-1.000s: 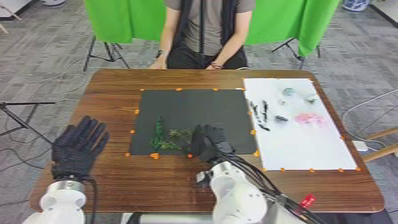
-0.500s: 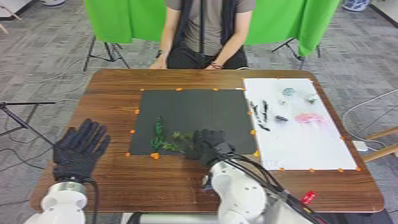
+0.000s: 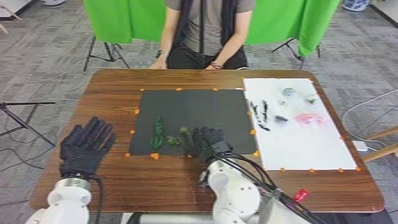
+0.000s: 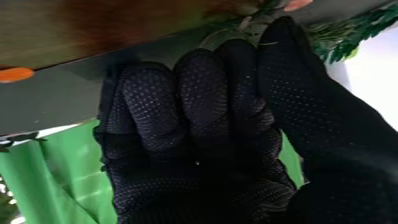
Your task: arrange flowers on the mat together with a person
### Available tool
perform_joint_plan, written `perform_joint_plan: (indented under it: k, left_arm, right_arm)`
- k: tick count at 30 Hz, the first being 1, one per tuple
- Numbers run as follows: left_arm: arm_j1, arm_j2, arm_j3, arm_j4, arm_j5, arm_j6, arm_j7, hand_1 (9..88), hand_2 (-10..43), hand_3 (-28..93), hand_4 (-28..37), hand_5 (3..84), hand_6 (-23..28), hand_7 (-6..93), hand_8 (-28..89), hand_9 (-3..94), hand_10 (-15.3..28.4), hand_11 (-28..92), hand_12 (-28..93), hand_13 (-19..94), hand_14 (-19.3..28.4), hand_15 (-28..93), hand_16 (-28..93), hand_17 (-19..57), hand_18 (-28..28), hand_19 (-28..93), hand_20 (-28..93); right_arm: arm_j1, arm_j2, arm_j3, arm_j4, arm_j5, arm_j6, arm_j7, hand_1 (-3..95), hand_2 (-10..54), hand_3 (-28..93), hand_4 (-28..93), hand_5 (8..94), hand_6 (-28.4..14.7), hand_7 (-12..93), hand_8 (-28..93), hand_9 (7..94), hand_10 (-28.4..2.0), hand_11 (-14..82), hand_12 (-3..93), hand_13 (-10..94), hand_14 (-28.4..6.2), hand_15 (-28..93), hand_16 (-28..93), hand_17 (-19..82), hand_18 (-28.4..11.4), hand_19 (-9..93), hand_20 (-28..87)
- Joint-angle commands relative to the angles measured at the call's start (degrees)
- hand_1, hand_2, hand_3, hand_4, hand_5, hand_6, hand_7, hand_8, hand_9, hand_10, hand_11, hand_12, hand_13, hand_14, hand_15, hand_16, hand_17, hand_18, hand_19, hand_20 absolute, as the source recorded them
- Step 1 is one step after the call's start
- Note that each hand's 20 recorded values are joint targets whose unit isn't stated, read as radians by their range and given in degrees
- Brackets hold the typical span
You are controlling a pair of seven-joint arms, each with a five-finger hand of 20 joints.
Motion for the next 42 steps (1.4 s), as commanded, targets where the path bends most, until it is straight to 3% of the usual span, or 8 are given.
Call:
perform_joint_plan:
  k: [1,6,14,22,27,34,38,42]
  left_arm:
    - [-0.2,0.30,0.84,0.51,-0.41,-0.04,-0.93,33.1,13.7,76,-28.3,51.6,9.1,13.0,-11,46.5,14.4,20,6,35,16.3,33,-8,-4.6,15.8,42,7]
    - [-1.3,0.57,0.93,0.85,-0.32,0.81,-2.26,33.0,13.8,76,-28.3,51.6,9.2,13.0,-10,46.5,14.5,20,6,35,16.3,34,-8,-4.6,15.8,42,7]
    - [-1.7,0.95,1.16,0.67,-1.32,2.27,-2.21,32.9,14.1,76,-28.3,51.9,9.3,13.1,-10,46.8,14.5,21,7,35,16.5,34,-8,-4.7,15.9,42,8]
    - [-0.9,0.51,0.99,0.43,-2.28,2.54,-0.78,32.8,14.3,76,-28.3,52.1,9.5,13.2,-10,47.0,14.7,21,7,35,16.6,34,-9,-4.7,15.9,43,7]
    - [0.5,0.30,0.43,-0.04,-2.50,2.22,0.30,32.7,14.4,76,-28.3,52.2,9.6,13.2,-10,47.0,14.8,21,7,35,16.7,35,-9,-4.7,16.0,43,7]
    - [0.4,0.07,0.45,-0.06,-2.02,1.31,0.20,32.6,14.5,76,-28.3,52.3,9.6,13.2,-10,47.2,14.9,21,7,35,16.7,35,-9,-4.7,16.0,43,7]
    - [1.7,-0.15,-0.05,-0.48,-1.93,0.26,1.74,32.5,14.4,76,-28.3,52.2,9.6,13.2,-10,47.0,14.8,21,7,35,16.8,35,-9,-4.8,16.0,43,7]
    - [3.2,-0.56,-0.97,-1.12,-1.90,0.08,3.38,32.2,14.3,76,-28.3,51.9,9.5,13.1,-11,46.8,14.7,21,7,35,16.7,34,-9,-4.8,16.0,43,7]
  right_arm:
    - [0.6,-2.1,-1.5,3.1,5.9,0.0,1.9,51.9,-9.5,70,-24,68.1,-2.3,61,17,72.8,-16.7,51.0,44.3,60,-19.6,72,27,23,-28.4,78,26]
    - [-0.5,-3.9,-0.7,3.0,7.2,-0.6,3.4,52.0,-9.5,69,-24,68.5,-2.4,60,18,73.0,-16.7,50.8,44.3,60,-19.5,72,27,23,-28.4,78,26]
    - [-0.5,-5.0,-1.0,3.4,8.8,-1.4,4.6,51.5,-9.5,70,-24,68.5,-2.4,60,18,73.3,-16.8,50.1,44.3,60,-19.5,72,27,23,-28.4,78,26]
    - [-0.9,-4.4,0.1,3.6,8.4,1.2,4.4,48.2,-9.5,70,-22,66.2,-2.5,61,18,71.9,-17.1,50.1,42.1,59,-19.5,71,26,23,-28.4,78,25]
    - [-0.8,-3.7,1.1,2.6,9.6,1.8,4.3,46.2,-9.5,69,-22,63.9,-2.6,63,17,70.2,-17.9,53.7,36.3,58,-19.7,71,25,22,-28.4,78,24]
    - [-1.6,-3.6,2.3,0.6,9.6,4.4,4.8,44.5,-9.5,69,-22,63.4,-2.8,64,17,69.3,-18.1,54.7,35.1,58,-19.9,72,25,22,-28.4,78,24]
    - [-2.1,-1.6,4.8,-2.5,11.3,8.5,4.7,43.4,-9.5,69,-22,62.8,-3.2,64,16,68.9,-18.4,54.8,34.9,58,-20.1,72,25,22,-28.4,78,24]
    - [-5.6,3.0,13.0,-4.8,20.8,12.2,-11.3,39.7,-9.5,72,-22,61.1,-3.5,62,15,66.8,-18.6,53.7,34.5,55,-20.1,71,25,20,-27.6,76,23]
